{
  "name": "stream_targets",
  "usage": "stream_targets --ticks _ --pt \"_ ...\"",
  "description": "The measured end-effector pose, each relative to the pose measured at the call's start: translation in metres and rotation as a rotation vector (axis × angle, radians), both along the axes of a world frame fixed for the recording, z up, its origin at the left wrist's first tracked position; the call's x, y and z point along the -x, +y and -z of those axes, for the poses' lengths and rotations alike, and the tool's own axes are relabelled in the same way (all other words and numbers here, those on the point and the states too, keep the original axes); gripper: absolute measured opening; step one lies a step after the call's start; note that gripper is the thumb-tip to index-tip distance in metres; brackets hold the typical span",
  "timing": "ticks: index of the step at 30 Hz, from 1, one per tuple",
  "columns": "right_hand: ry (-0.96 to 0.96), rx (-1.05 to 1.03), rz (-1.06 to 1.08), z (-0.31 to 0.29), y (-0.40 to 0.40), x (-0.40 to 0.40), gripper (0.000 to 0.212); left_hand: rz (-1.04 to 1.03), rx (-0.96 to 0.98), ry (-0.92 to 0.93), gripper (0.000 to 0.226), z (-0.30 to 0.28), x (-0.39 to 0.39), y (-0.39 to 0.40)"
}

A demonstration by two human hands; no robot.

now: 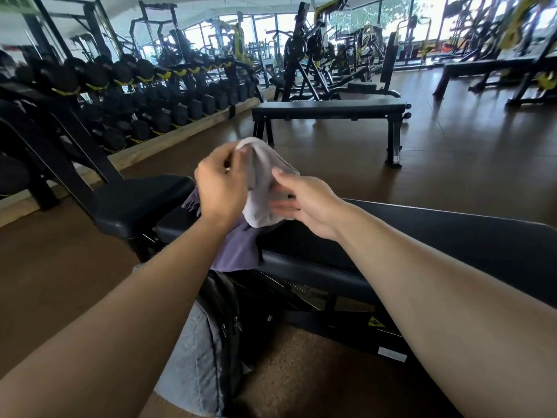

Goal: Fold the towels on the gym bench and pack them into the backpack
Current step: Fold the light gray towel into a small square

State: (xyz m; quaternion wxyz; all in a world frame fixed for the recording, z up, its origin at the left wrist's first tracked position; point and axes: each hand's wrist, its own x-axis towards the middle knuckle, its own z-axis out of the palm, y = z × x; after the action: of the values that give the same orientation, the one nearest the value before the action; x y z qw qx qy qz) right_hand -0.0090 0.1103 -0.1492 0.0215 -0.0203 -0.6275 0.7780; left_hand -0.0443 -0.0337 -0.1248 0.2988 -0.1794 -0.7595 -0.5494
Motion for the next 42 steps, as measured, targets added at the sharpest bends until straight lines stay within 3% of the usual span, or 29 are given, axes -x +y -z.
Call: stream_targets --ticks 2,4,6,9,12,15,19,22,26,31,34,39,42 --pt "0.118 0.217 0.016 -0.017 -0.002 -0.004 0.030 0.154 -0.010 0.000 0.025 -0.013 -0.019 0.019" --pt "0.213 0.233 0.097 -0.033 -0.002 -0.011 0.026 0.259 -0.039 -0.082 0.036 -0.021 -0.030 0.029" --pt "0.277 0.097 0.215 -0.043 0.001 -0.020 0.022 0.345 -0.078 -0.151 0.045 -0.027 -0.032 0.030" --pt "0.472 -0.297 0.404 -0.050 0.011 -0.033 0.019 0.448 -0.155 -0.212 0.045 -0.035 -0.032 0.029" --pt "0.593 -0.563 0.457 -0.061 0.026 -0.049 0.021 0.522 -0.236 -0.260 0.045 -0.043 -0.044 0.036" --pt "0.549 -0.746 0.410 -0.072 0.044 -0.065 0.042 0.671 -0.422 -0.477 0.041 -0.053 -0.057 0.044" --pt "0.407 -0.818 0.272 -0.074 0.058 -0.080 0.043 0.863 -0.521 -0.771 0.047 -0.051 -0.059 0.052" --pt "0.389 -0.798 0.345 -0.065 0.061 -0.088 0.048 0.873 -0.600 -0.839 0.031 -0.042 -0.056 0.058" --pt "0.272 -0.625 0.403 -0.050 0.059 -0.100 0.050 0.820 -0.585 -0.896 0.029 -0.036 -0.064 0.060" --pt "0.269 -0.634 0.254 -0.050 0.067 -0.117 0.011 0.814 -0.424 -0.941 0.040 -0.029 -0.072 0.055" --pt "0.332 -0.733 0.260 -0.051 0.068 -0.121 0.011 0.808 -0.403 -0.906 0.034 -0.030 -0.078 0.054" --pt "0.341 -0.802 0.433 -0.046 0.080 -0.131 0.033 0.643 -0.592 -0.899 0.024 -0.031 -0.071 0.047" --pt "0.209 -0.683 0.505 -0.051 0.100 -0.146 0.018 0.505 -0.729 -0.898 0.015 -0.031 -0.052 0.035"
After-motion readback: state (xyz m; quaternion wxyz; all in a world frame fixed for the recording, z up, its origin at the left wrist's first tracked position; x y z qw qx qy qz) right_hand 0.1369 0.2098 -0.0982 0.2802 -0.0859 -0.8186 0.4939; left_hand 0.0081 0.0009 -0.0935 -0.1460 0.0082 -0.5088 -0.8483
